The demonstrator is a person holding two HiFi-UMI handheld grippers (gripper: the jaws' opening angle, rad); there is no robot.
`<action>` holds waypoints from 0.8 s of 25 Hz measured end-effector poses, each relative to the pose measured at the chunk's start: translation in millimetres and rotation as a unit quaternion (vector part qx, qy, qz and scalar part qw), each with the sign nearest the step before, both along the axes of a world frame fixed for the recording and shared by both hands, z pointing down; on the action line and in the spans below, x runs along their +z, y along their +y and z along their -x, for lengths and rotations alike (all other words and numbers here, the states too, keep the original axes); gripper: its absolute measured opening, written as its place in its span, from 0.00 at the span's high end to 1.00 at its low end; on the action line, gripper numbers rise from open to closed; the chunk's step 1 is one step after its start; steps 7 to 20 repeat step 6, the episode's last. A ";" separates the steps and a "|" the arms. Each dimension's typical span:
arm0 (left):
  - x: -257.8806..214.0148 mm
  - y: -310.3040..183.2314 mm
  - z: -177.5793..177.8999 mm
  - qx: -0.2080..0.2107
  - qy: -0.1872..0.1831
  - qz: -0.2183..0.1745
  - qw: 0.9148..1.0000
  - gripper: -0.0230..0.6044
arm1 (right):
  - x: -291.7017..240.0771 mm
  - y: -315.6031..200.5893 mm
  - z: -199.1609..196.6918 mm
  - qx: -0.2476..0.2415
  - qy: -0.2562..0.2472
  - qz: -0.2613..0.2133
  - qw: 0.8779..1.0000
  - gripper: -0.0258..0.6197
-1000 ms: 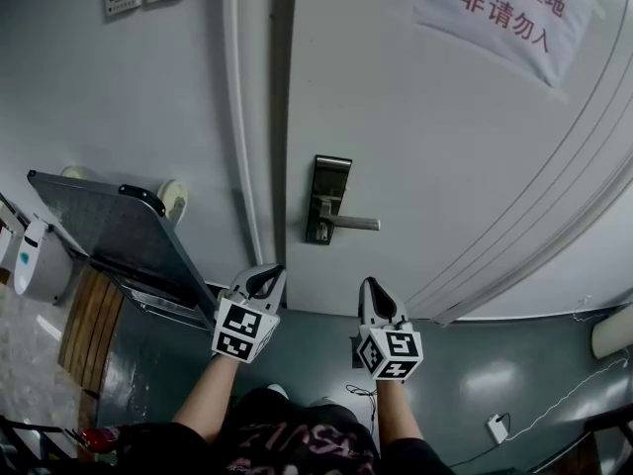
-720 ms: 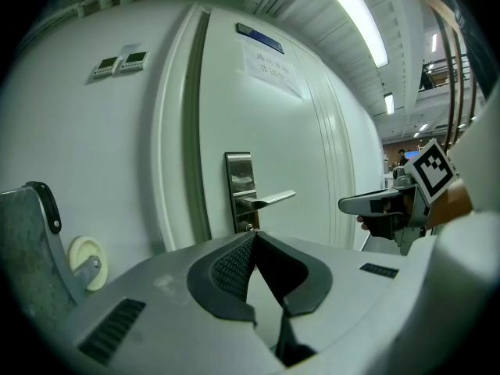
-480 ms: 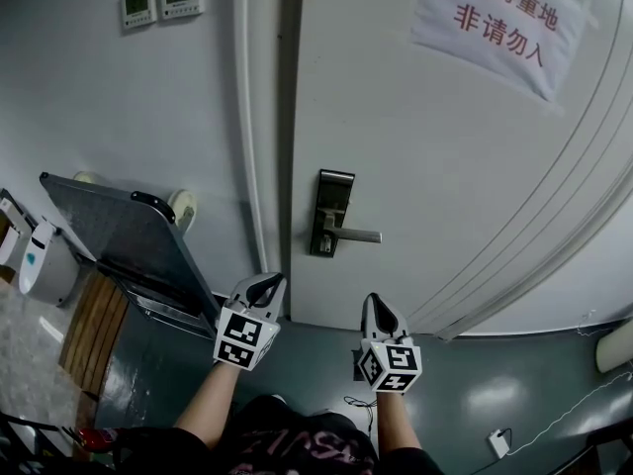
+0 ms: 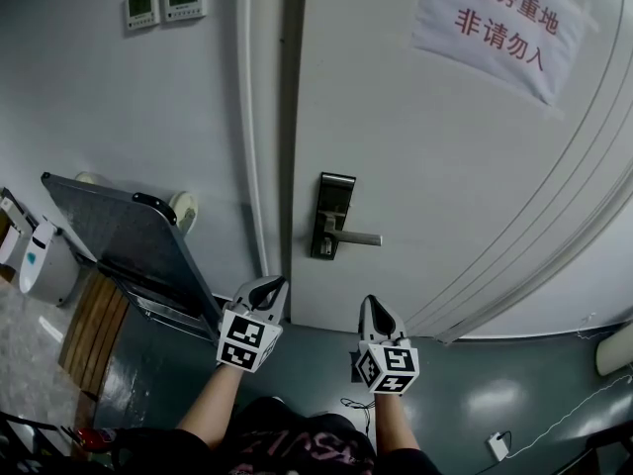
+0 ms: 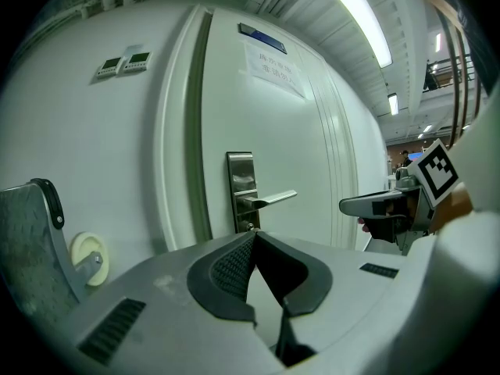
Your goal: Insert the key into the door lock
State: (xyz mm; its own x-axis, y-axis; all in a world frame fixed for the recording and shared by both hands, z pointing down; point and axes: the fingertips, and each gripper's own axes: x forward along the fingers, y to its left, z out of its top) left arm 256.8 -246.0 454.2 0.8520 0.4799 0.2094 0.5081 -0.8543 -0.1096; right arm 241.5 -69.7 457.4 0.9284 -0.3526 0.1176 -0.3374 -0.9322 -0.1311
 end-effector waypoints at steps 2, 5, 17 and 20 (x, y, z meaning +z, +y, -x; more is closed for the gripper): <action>1.7 0.2 -0.1 0.000 -0.002 0.000 1.000 0.94 | 1.1 0.0 -0.7 0.000 0.000 0.002 1.000 0.86; 0.9 -0.1 -0.7 0.000 -0.001 0.000 1.000 0.94 | 2.7 1.3 -2.6 0.005 0.000 0.005 1.000 0.86; 0.4 -0.2 -1.0 0.000 -0.001 0.000 1.000 0.94 | 3.2 1.9 -3.4 0.008 0.001 0.005 1.000 0.86; 0.4 -0.2 -1.0 0.000 -0.001 0.000 1.000 0.94 | 3.2 1.9 -3.4 0.008 0.001 0.005 1.000 0.86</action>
